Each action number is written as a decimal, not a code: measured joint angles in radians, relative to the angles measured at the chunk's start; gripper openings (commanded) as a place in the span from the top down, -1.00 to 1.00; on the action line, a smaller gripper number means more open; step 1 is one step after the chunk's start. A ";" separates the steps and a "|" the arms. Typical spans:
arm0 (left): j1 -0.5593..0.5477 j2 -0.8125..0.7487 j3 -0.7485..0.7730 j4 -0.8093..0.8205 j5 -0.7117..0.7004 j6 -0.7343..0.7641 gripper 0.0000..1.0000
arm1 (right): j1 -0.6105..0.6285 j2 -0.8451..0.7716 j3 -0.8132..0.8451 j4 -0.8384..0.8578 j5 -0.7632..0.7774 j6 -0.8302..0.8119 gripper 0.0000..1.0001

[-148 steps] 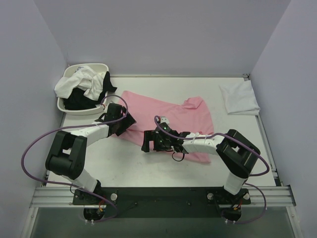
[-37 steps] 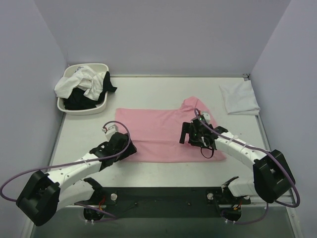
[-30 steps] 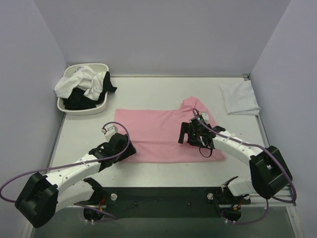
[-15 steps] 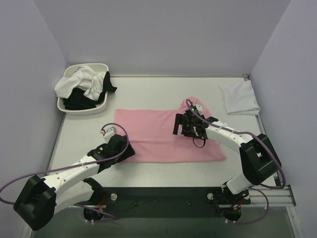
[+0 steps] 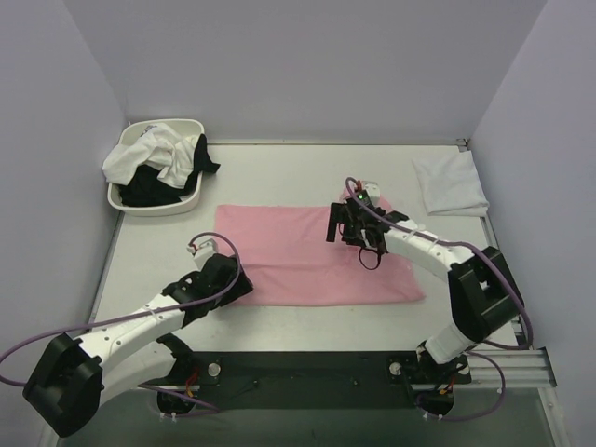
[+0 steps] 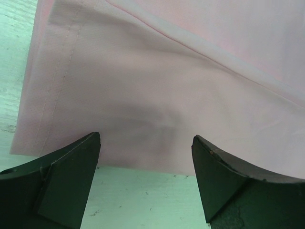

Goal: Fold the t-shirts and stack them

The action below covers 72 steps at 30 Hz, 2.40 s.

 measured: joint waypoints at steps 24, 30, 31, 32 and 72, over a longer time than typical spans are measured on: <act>-0.009 0.183 0.277 -0.145 -0.075 0.161 -0.83 | -0.001 -0.506 -0.347 -0.251 0.116 0.047 -0.99; -0.010 0.258 0.276 -0.116 -0.081 0.179 -0.83 | -0.001 -0.496 -0.373 -0.225 0.111 0.070 -0.99; -0.010 0.264 0.276 -0.113 -0.081 0.179 -0.83 | -0.001 -0.486 -0.380 -0.216 0.108 0.078 -0.98; -0.010 0.271 0.276 -0.109 -0.081 0.180 -0.83 | -0.001 -0.474 -0.389 -0.204 0.103 0.085 -0.98; -0.253 0.020 0.023 -0.153 -0.116 -0.069 -0.72 | 0.502 -0.453 -0.579 -0.173 0.472 0.624 -0.96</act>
